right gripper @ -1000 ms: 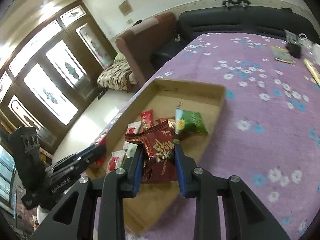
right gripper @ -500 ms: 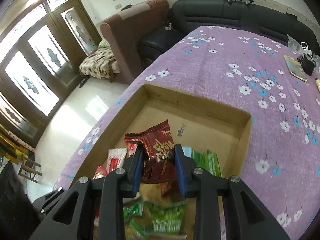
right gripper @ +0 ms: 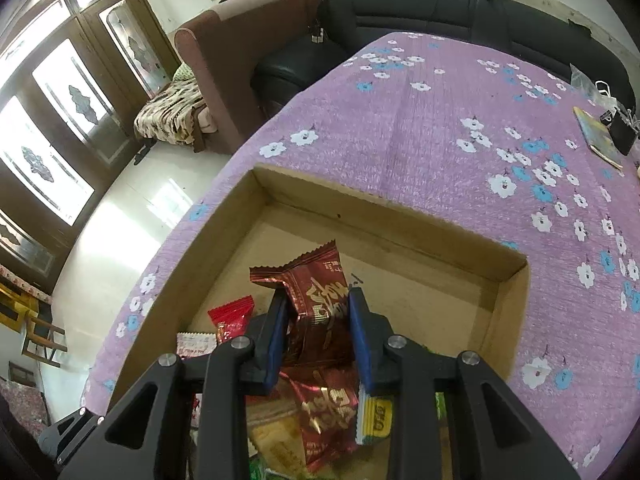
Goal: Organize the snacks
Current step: 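Carry both red packets over the cardboard box and open both grippers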
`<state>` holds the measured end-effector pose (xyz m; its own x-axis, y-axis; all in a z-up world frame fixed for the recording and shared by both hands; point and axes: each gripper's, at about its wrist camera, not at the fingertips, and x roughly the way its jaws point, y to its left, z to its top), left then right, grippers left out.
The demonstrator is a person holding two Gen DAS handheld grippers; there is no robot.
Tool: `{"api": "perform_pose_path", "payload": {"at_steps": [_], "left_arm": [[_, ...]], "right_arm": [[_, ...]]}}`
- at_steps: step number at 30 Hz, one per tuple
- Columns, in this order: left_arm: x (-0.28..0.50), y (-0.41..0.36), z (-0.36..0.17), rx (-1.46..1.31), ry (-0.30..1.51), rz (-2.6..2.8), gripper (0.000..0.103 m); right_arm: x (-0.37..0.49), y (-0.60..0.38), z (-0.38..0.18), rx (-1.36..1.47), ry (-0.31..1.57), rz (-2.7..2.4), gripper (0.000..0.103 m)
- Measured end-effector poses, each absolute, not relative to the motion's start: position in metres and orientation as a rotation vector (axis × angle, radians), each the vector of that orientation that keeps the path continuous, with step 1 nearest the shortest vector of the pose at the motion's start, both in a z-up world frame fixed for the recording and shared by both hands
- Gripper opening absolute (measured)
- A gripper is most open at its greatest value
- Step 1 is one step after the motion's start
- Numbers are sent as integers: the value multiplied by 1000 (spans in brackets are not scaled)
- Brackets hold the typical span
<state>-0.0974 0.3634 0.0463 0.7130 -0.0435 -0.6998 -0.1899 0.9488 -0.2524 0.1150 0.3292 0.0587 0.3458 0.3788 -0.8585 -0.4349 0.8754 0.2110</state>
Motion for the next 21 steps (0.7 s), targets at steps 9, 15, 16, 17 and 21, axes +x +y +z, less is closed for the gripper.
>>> {"api": "perform_pose_path", "payload": {"at_steps": [9,15,16,17,21], "left_arm": [[-103,354,51,-308,764,107,46],[-111,347,59,-291,739,117,68],[-111,347,59,-290,739,118,69],[-113,345,60,-287,739,119,70],[-118,337,64,-270,735,121,73]], "right_arm": [[114,326,60,-16,1093,539,30],[105,316,76,5,1049,552,38],[102,313,79,15,1043,556,39],[101,310,81,23,1038,560,40],[91,296,91,47,1016,571,41]]}}
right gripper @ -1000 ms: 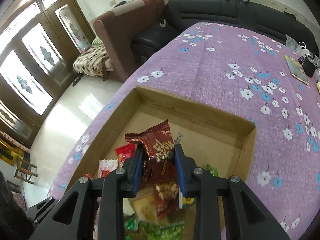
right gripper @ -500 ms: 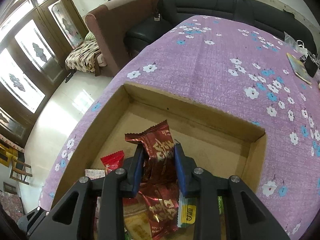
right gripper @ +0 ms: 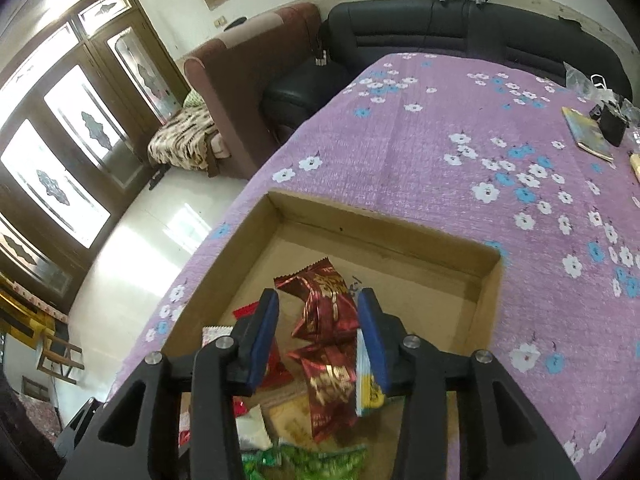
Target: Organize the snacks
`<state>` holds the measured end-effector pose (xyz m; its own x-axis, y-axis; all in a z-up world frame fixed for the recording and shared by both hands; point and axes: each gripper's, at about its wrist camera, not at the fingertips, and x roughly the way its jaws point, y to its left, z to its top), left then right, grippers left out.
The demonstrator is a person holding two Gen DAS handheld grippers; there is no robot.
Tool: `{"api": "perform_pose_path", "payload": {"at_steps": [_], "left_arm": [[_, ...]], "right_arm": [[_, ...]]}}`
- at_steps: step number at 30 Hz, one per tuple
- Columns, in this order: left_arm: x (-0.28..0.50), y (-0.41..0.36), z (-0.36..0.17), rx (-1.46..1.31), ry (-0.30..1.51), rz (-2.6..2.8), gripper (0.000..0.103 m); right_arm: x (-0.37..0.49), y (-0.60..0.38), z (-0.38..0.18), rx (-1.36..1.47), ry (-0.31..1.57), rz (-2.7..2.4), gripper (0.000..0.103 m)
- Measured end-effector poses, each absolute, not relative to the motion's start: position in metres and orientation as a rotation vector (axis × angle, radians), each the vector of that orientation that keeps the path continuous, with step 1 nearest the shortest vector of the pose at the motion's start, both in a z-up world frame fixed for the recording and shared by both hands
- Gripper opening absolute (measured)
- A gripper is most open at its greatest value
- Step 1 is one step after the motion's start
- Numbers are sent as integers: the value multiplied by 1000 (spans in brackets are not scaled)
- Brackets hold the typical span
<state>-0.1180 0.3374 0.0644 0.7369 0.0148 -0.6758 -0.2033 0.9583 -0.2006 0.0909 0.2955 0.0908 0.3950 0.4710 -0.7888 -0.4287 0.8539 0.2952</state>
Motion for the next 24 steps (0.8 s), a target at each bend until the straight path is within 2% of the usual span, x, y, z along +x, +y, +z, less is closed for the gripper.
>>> {"api": "perform_pose_path", "payload": {"at_steps": [4,7,15,24], "left_arm": [[-126,330,69,-261,736,119,75],[-133,325,72,-270,730,111,79],[-140,311,68,-283,764,90,80],[-88,299,56,-38,829,268,80]], "right_arm": [[76,275,98,73,991,577,47],[63,256,102,97,978,580,48],[30,188,97,164,953,536,49],[-2,129,99,207,893,498,52]]}}
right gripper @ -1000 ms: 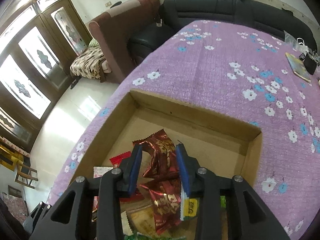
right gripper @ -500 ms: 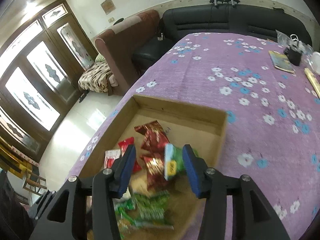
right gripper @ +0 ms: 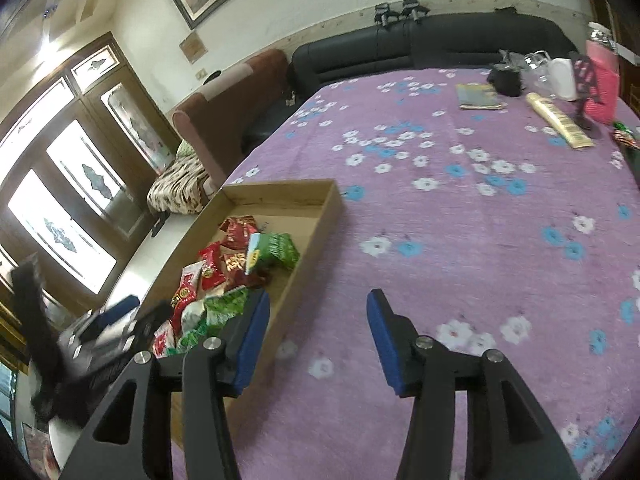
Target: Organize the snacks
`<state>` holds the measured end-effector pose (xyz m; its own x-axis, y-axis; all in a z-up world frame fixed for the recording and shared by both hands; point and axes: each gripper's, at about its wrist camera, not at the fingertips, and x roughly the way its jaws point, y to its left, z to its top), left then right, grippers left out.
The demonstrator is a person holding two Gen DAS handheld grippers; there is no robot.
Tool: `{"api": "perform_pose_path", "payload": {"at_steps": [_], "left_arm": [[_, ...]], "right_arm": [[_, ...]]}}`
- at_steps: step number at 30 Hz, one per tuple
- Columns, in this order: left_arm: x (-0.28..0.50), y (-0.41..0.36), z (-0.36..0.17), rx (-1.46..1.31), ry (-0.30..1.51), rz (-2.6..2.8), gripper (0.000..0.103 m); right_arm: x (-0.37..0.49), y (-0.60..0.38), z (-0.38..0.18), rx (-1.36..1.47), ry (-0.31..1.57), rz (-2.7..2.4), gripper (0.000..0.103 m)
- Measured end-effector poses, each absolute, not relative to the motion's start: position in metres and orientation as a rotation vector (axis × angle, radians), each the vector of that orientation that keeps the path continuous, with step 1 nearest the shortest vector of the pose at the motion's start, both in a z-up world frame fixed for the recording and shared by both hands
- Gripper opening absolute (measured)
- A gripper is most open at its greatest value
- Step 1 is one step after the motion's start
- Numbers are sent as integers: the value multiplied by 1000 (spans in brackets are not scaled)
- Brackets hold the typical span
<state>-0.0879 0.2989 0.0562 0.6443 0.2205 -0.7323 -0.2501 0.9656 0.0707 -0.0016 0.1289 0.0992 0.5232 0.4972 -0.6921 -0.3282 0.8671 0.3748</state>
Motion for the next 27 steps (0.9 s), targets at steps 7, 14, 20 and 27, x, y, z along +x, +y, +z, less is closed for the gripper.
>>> {"api": "perform_pose_path", "payload": {"at_steps": [7,14,20,27], "left_arm": [[-79,261,33,159,926,244,80],[-136,282,86,-3,700,213,80],[-215,278,146,5,299,273,103],[-254,296,172,-203,200,128,103]], "right_arm": [[-13,105,104,230,865,501,56],[-28,108,96,250,868,512,57],[-47,132,91,193,847,527,58],[-73,156,90,139,798,559,59]]}}
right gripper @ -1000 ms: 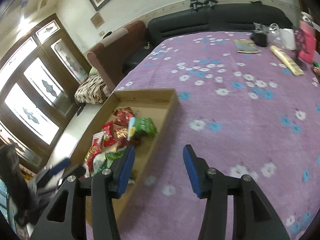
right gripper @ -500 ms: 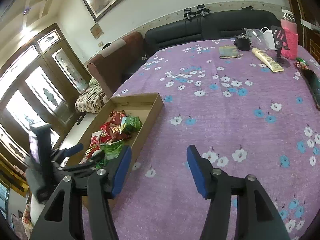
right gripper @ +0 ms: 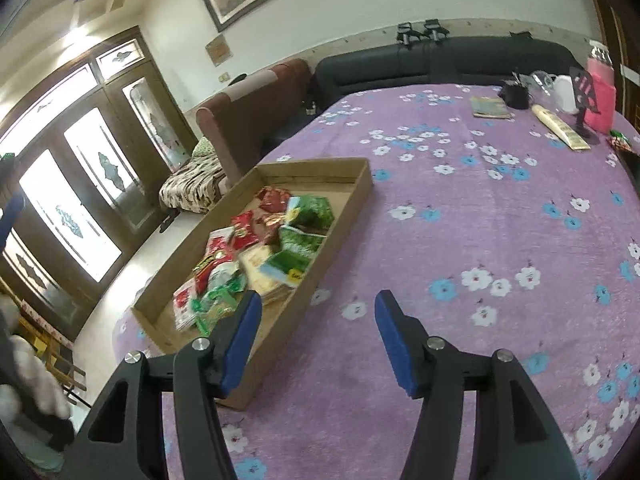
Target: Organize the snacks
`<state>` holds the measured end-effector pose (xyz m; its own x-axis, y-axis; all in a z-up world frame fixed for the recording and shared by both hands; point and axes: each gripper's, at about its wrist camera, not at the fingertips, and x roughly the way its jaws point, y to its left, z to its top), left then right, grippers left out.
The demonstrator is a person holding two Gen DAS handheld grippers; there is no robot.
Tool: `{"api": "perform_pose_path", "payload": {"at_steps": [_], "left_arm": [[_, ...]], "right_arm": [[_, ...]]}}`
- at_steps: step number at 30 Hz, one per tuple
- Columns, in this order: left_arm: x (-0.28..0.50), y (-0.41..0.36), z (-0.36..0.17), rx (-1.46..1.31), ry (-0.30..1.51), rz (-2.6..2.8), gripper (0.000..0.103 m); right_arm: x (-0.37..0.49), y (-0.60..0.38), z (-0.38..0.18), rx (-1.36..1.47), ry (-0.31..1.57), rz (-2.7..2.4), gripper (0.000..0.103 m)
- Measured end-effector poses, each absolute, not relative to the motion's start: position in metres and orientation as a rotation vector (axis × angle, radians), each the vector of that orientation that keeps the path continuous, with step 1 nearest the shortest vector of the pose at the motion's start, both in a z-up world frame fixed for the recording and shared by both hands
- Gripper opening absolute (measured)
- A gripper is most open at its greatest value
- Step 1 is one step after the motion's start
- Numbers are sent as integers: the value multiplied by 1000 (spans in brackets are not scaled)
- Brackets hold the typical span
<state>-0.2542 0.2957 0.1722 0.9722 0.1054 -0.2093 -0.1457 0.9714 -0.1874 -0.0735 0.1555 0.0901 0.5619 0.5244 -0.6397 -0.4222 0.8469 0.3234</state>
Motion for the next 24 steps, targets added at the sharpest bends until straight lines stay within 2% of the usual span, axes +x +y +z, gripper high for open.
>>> {"api": "perform_pose_path", "payload": {"at_steps": [4,7,10,13,19,24], "left_arm": [[-225,307,150,-278,382,78,103],[-223,306,147,-216,391,217,103],[-227,307,149,-184,366,272,103],[-219,310,140,-280,421,175,103],[-216,299,123,-185,465,303,103],[-209,306,108,-242,551,311,103]], "right_arm": [[-92,167,91,86,763,581,61],[-106,175,91,35,739,587,67],[-112,180,89,15,744,608,67],[-115,186,86,10,752,626,67],[-123,201,76,-42,775,638,68],[-126,208,74,-67,782,629,69]]}}
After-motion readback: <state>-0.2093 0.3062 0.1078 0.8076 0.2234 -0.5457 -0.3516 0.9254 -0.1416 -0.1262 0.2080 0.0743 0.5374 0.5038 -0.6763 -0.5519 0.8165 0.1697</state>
